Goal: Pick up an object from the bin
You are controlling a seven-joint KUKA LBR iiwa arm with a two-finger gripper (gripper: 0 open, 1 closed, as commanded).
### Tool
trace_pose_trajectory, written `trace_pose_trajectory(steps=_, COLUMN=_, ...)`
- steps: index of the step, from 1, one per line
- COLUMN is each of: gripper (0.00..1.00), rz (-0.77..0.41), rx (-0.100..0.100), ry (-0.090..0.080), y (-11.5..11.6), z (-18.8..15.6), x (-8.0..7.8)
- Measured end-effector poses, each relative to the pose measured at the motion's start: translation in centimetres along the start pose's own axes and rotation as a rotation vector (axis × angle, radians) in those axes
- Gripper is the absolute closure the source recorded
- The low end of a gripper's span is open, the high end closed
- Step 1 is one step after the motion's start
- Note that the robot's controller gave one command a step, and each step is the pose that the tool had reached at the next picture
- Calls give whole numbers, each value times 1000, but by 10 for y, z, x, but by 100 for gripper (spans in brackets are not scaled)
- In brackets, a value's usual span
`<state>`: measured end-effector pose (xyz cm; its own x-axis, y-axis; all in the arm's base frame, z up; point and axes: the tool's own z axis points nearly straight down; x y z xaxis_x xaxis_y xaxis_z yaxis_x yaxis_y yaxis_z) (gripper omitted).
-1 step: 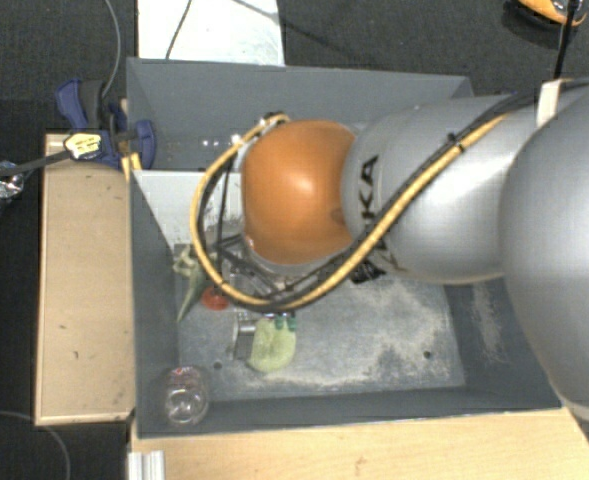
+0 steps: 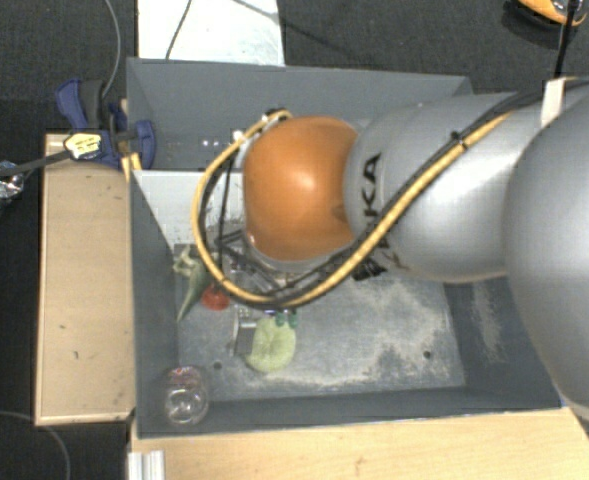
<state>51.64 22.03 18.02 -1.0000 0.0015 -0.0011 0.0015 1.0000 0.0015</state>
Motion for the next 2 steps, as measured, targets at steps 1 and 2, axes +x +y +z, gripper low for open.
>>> trace_pose_trajectory(steps=1, gripper=0, rz=34, rx=-4, ry=-6, y=-5, z=13, x=-7)
trace_pose_trajectory(steps=2, gripper=0, rz=22, rx=-1, ry=-2, y=-45, z=55, x=-19)
